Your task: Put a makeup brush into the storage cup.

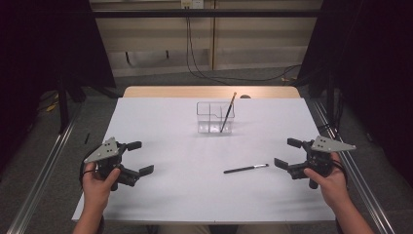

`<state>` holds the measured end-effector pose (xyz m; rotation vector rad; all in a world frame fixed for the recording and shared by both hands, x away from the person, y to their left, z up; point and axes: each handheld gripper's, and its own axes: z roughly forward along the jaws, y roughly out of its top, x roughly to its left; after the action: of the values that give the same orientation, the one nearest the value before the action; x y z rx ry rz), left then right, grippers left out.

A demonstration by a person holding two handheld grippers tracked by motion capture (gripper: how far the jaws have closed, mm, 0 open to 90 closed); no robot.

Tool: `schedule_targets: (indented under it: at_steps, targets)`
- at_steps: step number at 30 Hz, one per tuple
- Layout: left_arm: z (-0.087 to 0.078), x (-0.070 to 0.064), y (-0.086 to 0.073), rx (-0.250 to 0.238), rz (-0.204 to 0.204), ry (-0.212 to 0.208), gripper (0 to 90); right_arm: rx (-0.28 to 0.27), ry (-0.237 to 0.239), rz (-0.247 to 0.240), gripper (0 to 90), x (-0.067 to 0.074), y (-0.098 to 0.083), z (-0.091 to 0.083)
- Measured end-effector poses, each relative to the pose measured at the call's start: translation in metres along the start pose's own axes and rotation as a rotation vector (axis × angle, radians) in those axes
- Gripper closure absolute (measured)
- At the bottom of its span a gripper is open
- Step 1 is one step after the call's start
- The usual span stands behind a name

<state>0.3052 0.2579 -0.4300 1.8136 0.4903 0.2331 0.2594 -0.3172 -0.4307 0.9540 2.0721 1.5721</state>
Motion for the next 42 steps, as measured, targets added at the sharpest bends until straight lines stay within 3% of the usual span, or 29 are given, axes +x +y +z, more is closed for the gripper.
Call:
schedule_targets:
  at_steps: [9, 42]
  targets:
    - [0.001, 0.002, 0.000, 0.000, 0.002, -0.006, 0.7, -0.001, 0.004, 0.009, 3.7, -0.003, 0.002, 0.005]
    - [0.005, 0.002, 0.000, 0.004, -0.007, -0.010, 0.7, 0.033, 0.025, 0.007, 3.7, -0.013, 0.010, 0.048]
